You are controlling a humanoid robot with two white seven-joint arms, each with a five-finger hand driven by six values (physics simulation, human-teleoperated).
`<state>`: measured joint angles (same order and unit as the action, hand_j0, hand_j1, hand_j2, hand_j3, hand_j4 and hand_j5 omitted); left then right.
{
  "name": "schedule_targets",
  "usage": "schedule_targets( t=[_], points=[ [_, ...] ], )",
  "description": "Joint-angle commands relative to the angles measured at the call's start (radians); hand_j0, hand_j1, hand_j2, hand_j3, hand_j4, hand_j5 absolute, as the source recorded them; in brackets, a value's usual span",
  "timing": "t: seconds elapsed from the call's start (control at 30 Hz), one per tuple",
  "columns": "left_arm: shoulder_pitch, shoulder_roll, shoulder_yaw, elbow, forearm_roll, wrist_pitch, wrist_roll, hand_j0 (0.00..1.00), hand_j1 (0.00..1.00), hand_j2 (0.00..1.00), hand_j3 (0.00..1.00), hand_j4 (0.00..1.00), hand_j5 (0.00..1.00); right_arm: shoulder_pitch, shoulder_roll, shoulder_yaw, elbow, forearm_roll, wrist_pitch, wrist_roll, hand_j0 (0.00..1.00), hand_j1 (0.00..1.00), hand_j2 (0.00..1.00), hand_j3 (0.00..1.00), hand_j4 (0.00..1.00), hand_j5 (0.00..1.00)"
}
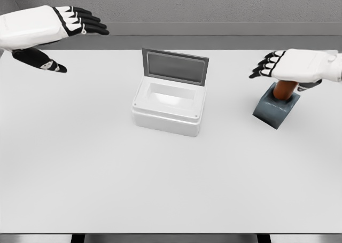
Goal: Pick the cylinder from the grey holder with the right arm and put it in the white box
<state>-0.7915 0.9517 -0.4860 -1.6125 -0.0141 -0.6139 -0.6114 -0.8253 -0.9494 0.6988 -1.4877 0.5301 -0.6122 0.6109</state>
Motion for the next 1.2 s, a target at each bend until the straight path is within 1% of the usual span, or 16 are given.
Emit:
schedule_targets(
  t=[0.0, 0.1, 0.27, 0.4, 0.5, 0.57, 0.6, 0.63, 0.73, 0.8, 0.87, 0.93, 1.0, 1.07, 1.17],
  points=[
    [0.000, 0.001, 0.007, 0.005, 0.008, 0.003, 0.001, 1.00, 1.00, 1.00, 1.00, 1.00, 1.00, 0.000, -0.005, 0.007, 0.004, 0.011, 0.001, 0.000, 1.00, 1.00, 1.00, 1.00, 1.00, 1.00],
    [0.008, -0.008, 0.007, 0.003, -0.023, 0.003, 0.001, 1.00, 1.00, 1.00, 1.00, 1.00, 1.00, 0.002, -0.005, 0.008, 0.004, 0.018, 0.001, 0.000, 1.00, 1.00, 1.00, 1.00, 1.00, 1.00],
    [0.043, -0.036, -0.006, 0.011, -0.018, 0.003, 0.001, 1.00, 1.00, 1.00, 1.00, 1.00, 1.00, 0.000, -0.006, 0.016, 0.003, 0.033, 0.001, 0.000, 0.98, 0.98, 0.98, 0.98, 0.98, 0.98],
    [0.052, -0.044, -0.006, 0.011, -0.017, 0.003, 0.001, 1.00, 1.00, 1.00, 1.00, 1.00, 1.00, 0.002, -0.012, 0.016, 0.001, 0.031, 0.001, 0.000, 0.98, 0.98, 0.98, 0.98, 0.98, 0.98],
    [0.051, -0.040, -0.020, 0.003, -0.027, 0.003, 0.001, 1.00, 1.00, 1.00, 1.00, 1.00, 1.00, 0.000, -0.023, 0.016, 0.001, 0.031, 0.001, 0.000, 0.98, 0.98, 0.98, 0.98, 0.98, 0.98],
    [0.058, -0.040, -0.023, 0.003, -0.053, 0.003, 0.001, 1.00, 1.00, 1.00, 1.00, 1.00, 1.00, 0.000, -0.034, 0.015, 0.000, 0.030, 0.001, 0.000, 0.98, 0.98, 0.98, 0.98, 0.98, 0.98],
    [0.058, -0.042, -0.020, 0.003, -0.093, 0.003, 0.001, 1.00, 1.00, 1.00, 1.00, 1.00, 1.00, 0.000, -0.035, 0.013, 0.000, 0.030, 0.001, 0.000, 0.98, 0.98, 0.98, 0.98, 0.98, 0.98],
    [0.060, -0.045, -0.020, 0.011, -0.098, 0.003, 0.001, 1.00, 1.00, 1.00, 1.00, 1.00, 1.00, 0.000, -0.037, 0.013, 0.000, 0.031, 0.001, 0.000, 0.98, 0.98, 0.98, 0.98, 0.98, 0.98],
    [0.061, -0.044, -0.013, 0.010, -0.090, 0.003, 0.001, 1.00, 1.00, 1.00, 1.00, 1.00, 1.00, 0.000, -0.051, 0.013, 0.001, 0.031, 0.001, 0.000, 0.98, 0.98, 0.98, 0.98, 0.98, 0.98],
    [0.057, -0.042, -0.011, 0.013, -0.092, 0.003, 0.001, 1.00, 1.00, 1.00, 1.00, 1.00, 1.00, -0.002, -0.048, 0.011, 0.006, 0.031, 0.001, 0.000, 0.98, 0.98, 0.98, 0.98, 0.98, 0.98],
    [0.058, -0.042, -0.014, 0.026, -0.089, 0.003, 0.001, 1.00, 1.00, 1.00, 1.00, 1.00, 1.00, -0.002, -0.043, 0.007, 0.009, 0.031, 0.001, 0.000, 0.95, 0.95, 0.95, 0.95, 0.95, 0.95],
    [0.055, -0.024, -0.023, 0.026, -0.070, 0.003, 0.001, 1.00, 1.00, 1.00, 1.00, 1.00, 1.00, -0.002, -0.038, 0.007, 0.009, 0.030, 0.001, 0.000, 0.93, 0.93, 0.93, 0.93, 0.93, 0.93],
    [0.055, 0.010, -0.025, 0.025, -0.072, 0.003, 0.001, 1.00, 1.00, 1.00, 1.00, 1.00, 1.00, 0.000, -0.035, 0.008, 0.006, 0.030, 0.001, 0.000, 0.87, 0.87, 0.87, 0.87, 0.87, 0.87],
    [0.044, 0.078, -0.025, 0.011, -0.076, 0.003, 0.001, 1.00, 1.00, 1.00, 1.00, 1.00, 1.00, 0.002, -0.029, 0.015, 0.006, 0.031, 0.001, 0.000, 0.85, 0.85, 0.85, 0.85, 0.85, 0.85],
    [0.044, 0.093, -0.026, -0.030, -0.081, 0.003, 0.001, 1.00, 1.00, 1.00, 1.00, 1.00, 1.00, 0.002, -0.029, 0.016, 0.006, 0.031, 0.001, 0.000, 0.85, 0.85, 0.85, 0.85, 0.85, 0.85]
  ],
)
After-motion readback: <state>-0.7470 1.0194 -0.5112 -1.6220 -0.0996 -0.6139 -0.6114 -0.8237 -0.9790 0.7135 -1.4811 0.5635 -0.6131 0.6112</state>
